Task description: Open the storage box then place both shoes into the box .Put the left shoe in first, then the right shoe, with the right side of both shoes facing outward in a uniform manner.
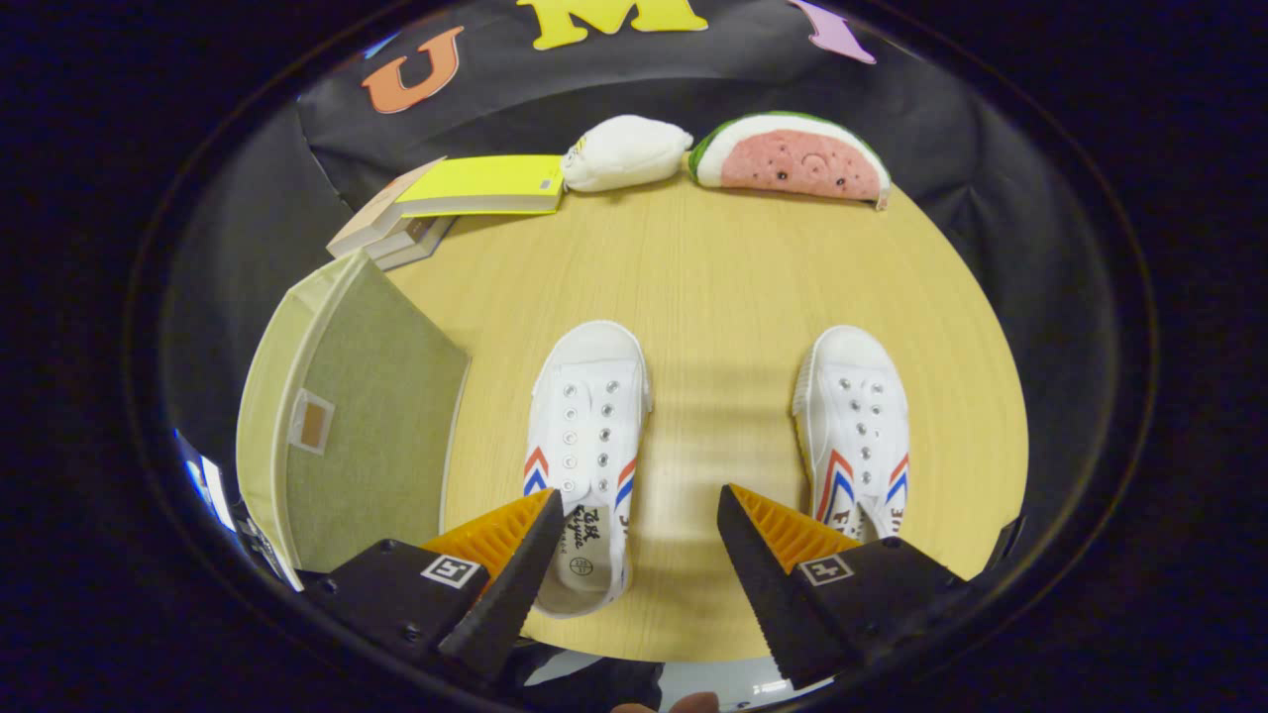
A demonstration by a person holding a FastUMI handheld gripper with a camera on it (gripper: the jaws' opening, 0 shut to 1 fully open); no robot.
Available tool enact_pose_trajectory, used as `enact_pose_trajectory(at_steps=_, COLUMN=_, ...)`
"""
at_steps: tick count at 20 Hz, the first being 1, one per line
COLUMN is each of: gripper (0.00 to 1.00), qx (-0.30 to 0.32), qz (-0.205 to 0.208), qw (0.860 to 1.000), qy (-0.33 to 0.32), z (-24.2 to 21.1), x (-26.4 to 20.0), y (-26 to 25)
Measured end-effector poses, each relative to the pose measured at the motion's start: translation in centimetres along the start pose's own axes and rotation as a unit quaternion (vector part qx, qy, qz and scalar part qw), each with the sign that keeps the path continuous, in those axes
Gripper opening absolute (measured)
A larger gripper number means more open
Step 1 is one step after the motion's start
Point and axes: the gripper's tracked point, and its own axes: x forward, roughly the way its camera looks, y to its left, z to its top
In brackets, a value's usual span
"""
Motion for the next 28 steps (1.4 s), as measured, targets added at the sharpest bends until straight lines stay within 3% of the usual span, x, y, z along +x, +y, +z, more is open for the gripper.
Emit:
enact_pose_trajectory(at_steps=7, gripper=0.93, qx=0.009, qz=0.022, qw=0.996, qy=0.082, z=-0.5, x=3.2, y=0.0)
enact_pose_trajectory(at_steps=12, gripper=0.55, qx=0.002, qz=0.056, qw=0.992, qy=0.114, z=-1.1, x=4.0, y=1.5)
enact_pose_trajectory(at_steps=15, gripper=0.23, qx=-0.010, qz=0.060, qw=0.992, qy=0.112, z=-1.2, x=4.3, y=1.7)
enact_pose_trajectory(at_steps=19, gripper=0.07, qx=0.007, qz=0.081, qw=0.991, qy=0.103, z=-1.3, x=3.7, y=1.7)
enact_pose_trajectory(at_steps=24, gripper=0.06, qx=0.051, qz=0.100, qw=0.990, qy=0.090, z=-2.6, x=1.3, y=3.1)
enact_pose_trajectory(at_steps=28, gripper=0.06, qx=0.083, qz=0.107, qw=0.990, qy=0.051, z=-2.2, x=-3.4, y=4.3)
